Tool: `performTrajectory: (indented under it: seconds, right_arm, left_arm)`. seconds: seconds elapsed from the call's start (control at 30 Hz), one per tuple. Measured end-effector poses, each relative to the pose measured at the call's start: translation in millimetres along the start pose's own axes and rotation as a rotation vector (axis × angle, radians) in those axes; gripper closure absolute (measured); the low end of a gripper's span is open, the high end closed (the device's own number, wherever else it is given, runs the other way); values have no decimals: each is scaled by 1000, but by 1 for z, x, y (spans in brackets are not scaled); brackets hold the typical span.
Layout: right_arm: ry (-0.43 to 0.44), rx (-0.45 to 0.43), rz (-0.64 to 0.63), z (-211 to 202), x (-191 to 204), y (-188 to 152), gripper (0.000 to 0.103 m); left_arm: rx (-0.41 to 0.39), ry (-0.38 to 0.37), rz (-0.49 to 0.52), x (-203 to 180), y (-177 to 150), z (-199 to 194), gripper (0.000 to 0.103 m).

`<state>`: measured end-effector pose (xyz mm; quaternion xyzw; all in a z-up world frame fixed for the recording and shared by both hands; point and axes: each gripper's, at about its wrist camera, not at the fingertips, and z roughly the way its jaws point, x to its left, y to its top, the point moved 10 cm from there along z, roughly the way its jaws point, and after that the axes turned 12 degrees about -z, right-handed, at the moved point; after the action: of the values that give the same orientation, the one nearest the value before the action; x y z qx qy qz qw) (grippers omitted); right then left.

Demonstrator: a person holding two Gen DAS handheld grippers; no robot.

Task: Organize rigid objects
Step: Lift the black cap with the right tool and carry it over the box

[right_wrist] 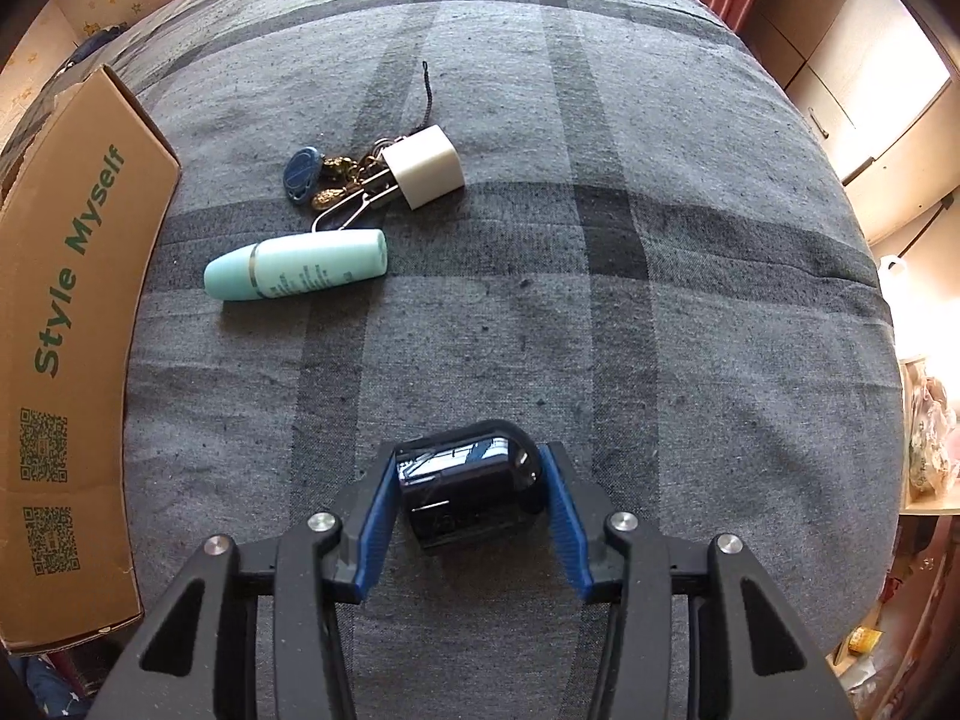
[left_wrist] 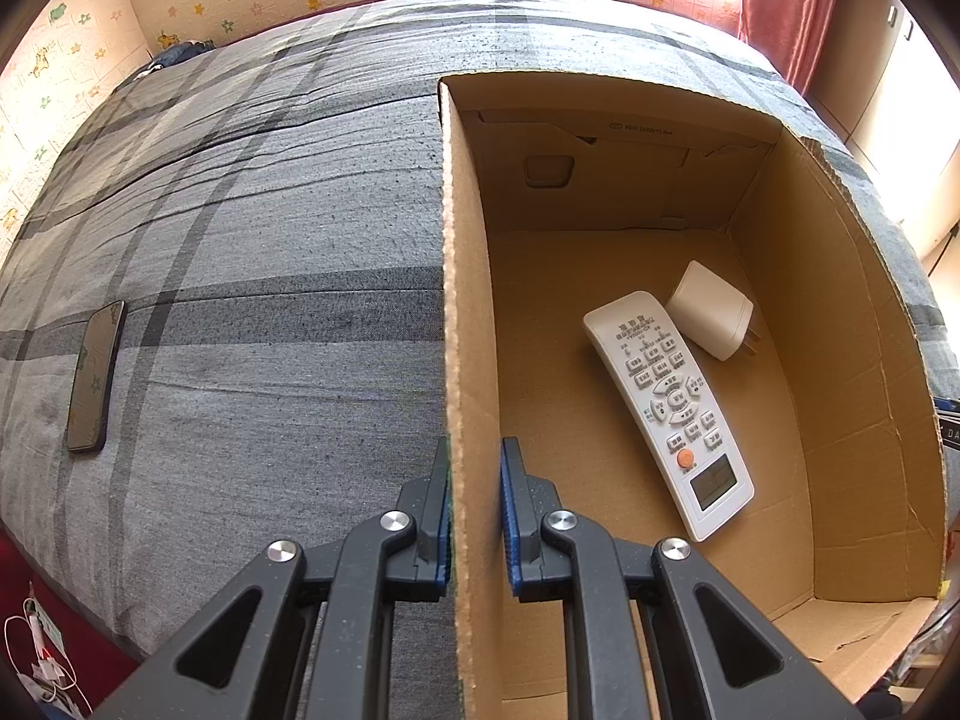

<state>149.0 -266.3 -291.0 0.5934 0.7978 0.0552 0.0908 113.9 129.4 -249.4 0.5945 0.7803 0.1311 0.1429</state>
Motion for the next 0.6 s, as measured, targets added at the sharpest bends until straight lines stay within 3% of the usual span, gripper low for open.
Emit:
performTrajectory:
  seconds: [0.6]
  right_arm:
    - [-13,-53,-59,-70,27,25,53]
  left_arm:
    - [0,4,4,-1,-1,0,89]
